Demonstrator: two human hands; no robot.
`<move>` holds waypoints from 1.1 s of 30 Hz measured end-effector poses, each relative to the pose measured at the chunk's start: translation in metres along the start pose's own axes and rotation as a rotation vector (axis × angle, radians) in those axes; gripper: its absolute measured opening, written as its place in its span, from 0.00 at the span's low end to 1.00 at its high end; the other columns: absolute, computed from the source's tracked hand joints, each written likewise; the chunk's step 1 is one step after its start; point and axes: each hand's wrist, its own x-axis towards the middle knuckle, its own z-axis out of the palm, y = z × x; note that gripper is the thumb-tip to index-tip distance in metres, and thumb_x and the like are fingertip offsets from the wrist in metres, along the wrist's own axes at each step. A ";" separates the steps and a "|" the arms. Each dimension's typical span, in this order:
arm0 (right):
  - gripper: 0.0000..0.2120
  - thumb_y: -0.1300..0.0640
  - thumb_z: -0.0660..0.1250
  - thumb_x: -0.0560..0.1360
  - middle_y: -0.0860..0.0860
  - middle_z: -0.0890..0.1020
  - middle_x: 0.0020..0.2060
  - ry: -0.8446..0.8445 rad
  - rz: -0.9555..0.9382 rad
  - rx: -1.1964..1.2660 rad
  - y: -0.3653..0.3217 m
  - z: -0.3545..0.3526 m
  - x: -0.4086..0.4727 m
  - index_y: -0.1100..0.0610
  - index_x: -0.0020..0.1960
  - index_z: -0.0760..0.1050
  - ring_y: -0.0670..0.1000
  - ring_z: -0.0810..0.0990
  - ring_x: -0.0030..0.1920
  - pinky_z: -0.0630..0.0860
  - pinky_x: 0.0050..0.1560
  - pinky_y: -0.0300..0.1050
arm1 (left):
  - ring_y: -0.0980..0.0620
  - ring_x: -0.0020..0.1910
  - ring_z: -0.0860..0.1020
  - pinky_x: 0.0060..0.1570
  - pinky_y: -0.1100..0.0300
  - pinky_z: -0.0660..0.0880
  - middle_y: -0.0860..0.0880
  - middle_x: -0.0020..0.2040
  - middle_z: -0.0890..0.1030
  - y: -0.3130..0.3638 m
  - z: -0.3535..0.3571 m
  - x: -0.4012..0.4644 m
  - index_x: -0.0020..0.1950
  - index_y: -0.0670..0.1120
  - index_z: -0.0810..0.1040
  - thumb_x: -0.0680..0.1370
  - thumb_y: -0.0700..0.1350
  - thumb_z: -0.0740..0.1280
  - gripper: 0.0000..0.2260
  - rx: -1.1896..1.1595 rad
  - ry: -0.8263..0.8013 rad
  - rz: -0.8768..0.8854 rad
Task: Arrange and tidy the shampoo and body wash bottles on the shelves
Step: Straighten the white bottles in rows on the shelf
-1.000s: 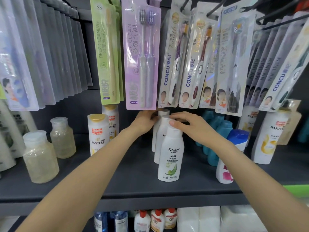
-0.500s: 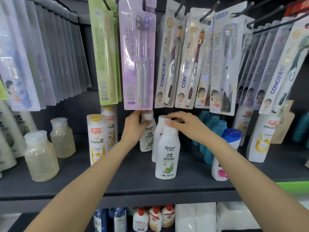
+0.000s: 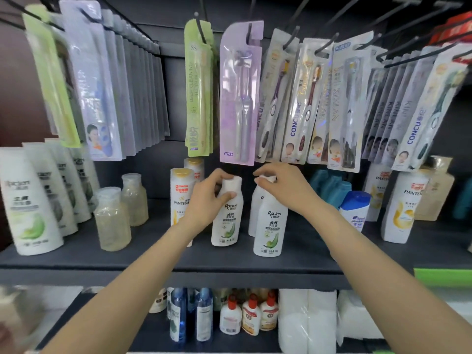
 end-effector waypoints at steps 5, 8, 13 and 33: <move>0.12 0.57 0.65 0.77 0.49 0.79 0.55 0.013 -0.023 0.029 -0.018 0.010 -0.023 0.54 0.60 0.78 0.44 0.74 0.54 0.67 0.52 0.31 | 0.66 0.44 0.75 0.42 0.77 0.69 0.60 0.45 0.77 0.018 -0.015 -0.023 0.55 0.47 0.74 0.74 0.40 0.70 0.11 -0.073 0.023 0.017; 0.14 0.56 0.65 0.77 0.48 0.78 0.56 0.004 -0.026 0.031 -0.025 0.017 -0.034 0.54 0.62 0.77 0.42 0.73 0.56 0.66 0.55 0.34 | 0.67 0.45 0.76 0.42 0.77 0.70 0.58 0.47 0.79 0.027 -0.023 -0.030 0.56 0.47 0.75 0.74 0.40 0.70 0.12 -0.134 0.017 0.013; 0.16 0.57 0.70 0.74 0.49 0.82 0.53 -0.132 0.108 0.388 -0.035 0.029 -0.050 0.53 0.61 0.74 0.45 0.80 0.52 0.75 0.49 0.33 | 0.63 0.42 0.78 0.41 0.71 0.74 0.53 0.48 0.80 0.042 -0.032 -0.036 0.56 0.46 0.74 0.74 0.39 0.70 0.12 -0.253 0.011 -0.011; 0.10 0.54 0.72 0.73 0.54 0.82 0.43 0.118 0.527 0.818 -0.050 0.049 -0.068 0.58 0.46 0.74 0.52 0.84 0.42 0.82 0.36 0.48 | 0.63 0.46 0.75 0.42 0.76 0.72 0.64 0.49 0.74 0.036 -0.040 -0.100 0.67 0.57 0.66 0.69 0.46 0.75 0.31 -0.066 -0.325 -0.179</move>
